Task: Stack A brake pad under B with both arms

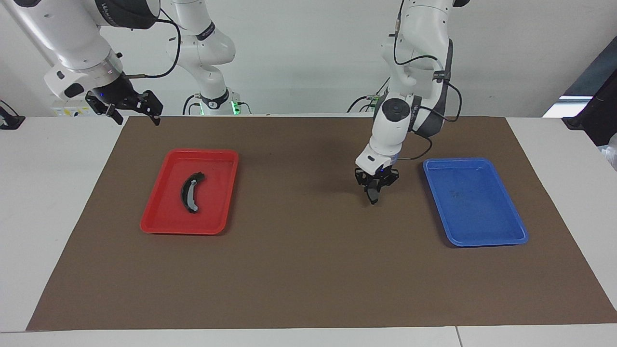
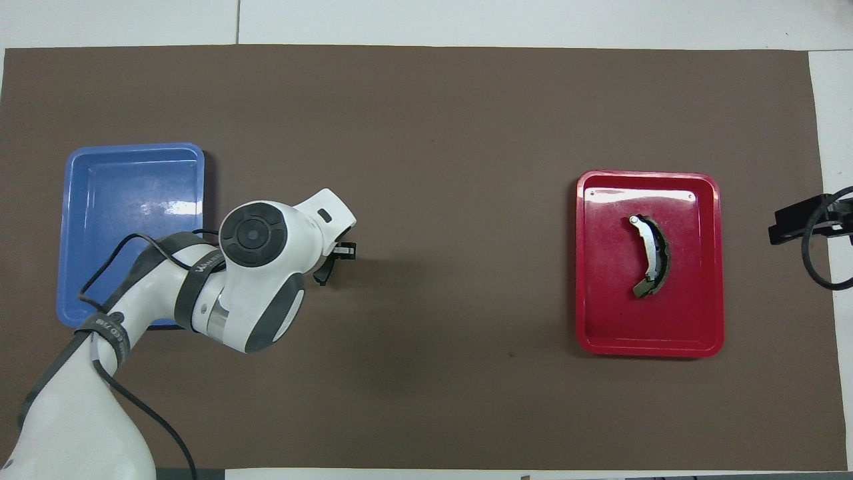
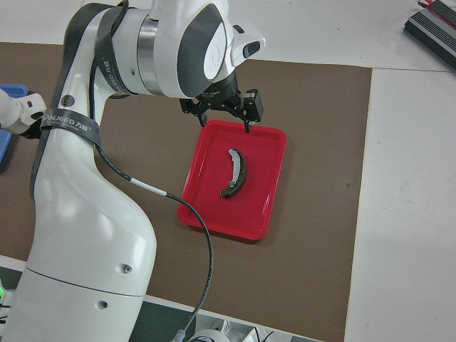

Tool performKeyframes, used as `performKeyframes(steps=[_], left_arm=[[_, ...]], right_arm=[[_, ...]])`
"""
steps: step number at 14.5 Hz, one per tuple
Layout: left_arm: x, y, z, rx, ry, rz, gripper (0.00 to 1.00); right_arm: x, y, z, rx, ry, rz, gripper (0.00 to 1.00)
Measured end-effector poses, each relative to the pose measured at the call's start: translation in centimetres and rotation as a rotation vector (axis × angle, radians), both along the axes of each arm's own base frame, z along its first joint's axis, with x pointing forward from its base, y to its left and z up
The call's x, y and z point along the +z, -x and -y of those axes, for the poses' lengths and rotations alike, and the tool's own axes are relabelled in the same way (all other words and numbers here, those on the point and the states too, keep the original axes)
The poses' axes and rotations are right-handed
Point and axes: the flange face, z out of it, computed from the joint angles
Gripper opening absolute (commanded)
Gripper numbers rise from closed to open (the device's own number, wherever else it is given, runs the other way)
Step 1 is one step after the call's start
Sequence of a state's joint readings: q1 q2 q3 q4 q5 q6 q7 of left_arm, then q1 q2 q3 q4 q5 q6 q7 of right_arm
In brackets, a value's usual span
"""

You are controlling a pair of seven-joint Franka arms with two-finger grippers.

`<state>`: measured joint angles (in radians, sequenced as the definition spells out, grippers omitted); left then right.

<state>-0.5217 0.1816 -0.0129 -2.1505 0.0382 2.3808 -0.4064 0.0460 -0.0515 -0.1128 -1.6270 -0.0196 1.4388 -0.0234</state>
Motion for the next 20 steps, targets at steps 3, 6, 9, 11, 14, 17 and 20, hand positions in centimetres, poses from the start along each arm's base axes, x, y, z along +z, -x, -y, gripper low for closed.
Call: performKeyframes(steps=[3,6,9,11,14,17,20], left_arm=[[-1.4,0.3,3.8,-0.019,-0.002,-0.009,0.10],[-2.5,1.0,5.6,-0.025,-0.009,-0.019,0.64],[-2.5,0.8,5.4,-0.004,-0.008,-0.017,1.00],[-2.2,0.2,4.9,0.009,-0.006,-0.010,1.00],[-0.4,-1.9,2.3,0.043,0.005,0.017,1.00],[3.9,-4.6,-4.4,0.034,-0.004,0.022,1.00],[9.1,-6.2,-13.1,0.051,-0.014,0.022,1.00]], right_arm=[[0.0,0.0,0.0,0.000,0.000,0.000,1.00],[0.0,0.0,0.0,0.000,0.000,0.000,1.00],[0.0,0.0,0.0,0.000,0.000,0.000,1.00],[0.0,0.0,0.0,0.000,0.000,0.000,1.00],[0.0,0.0,0.0,0.000,0.000,0.000,1.00],[0.0,0.0,0.0,0.000,0.000,0.000,1.00],[0.0,0.0,0.0,0.000,0.000,0.001,1.00]])
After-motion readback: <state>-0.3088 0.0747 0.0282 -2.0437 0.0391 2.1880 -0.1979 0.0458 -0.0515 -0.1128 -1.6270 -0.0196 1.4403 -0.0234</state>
